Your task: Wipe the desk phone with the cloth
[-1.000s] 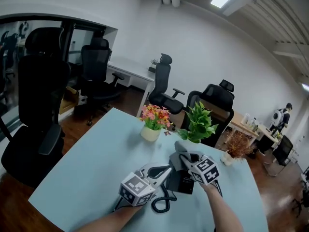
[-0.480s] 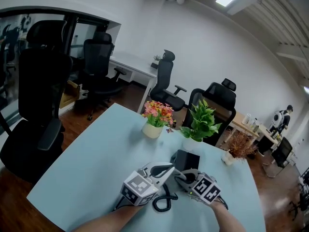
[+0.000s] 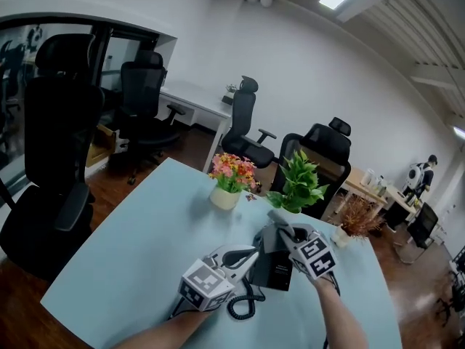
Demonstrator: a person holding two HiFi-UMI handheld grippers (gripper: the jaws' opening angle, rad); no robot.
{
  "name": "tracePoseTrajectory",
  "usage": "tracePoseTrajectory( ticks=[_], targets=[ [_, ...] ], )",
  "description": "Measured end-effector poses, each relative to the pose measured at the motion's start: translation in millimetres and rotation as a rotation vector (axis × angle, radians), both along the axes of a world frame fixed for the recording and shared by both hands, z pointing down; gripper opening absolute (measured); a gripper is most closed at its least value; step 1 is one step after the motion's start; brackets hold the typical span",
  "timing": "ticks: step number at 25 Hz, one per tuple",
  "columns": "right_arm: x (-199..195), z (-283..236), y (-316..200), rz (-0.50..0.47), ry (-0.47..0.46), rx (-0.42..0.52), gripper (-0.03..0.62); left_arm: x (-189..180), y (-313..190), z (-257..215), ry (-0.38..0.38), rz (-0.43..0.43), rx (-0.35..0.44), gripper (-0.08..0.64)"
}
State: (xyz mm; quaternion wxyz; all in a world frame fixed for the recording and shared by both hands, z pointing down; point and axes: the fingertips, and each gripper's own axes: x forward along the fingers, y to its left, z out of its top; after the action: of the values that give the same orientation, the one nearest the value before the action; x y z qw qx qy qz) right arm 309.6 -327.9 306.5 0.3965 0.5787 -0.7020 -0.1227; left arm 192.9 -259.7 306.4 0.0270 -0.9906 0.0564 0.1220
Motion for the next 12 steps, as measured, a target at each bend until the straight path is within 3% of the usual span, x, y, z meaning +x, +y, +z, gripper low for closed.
tracePoseTrajectory(
  ticks=[5, 12],
  targets=[
    [3, 20, -27, 0.016, 0.051, -0.045, -0.012, 3, 6, 0, -0.005, 0.001, 0.004, -0.002],
    [-22, 50, 9, -0.076, 0.105, -0.160, -0.012, 5, 6, 0, -0.009, -0.001, 0.017, -0.002]
  ],
)
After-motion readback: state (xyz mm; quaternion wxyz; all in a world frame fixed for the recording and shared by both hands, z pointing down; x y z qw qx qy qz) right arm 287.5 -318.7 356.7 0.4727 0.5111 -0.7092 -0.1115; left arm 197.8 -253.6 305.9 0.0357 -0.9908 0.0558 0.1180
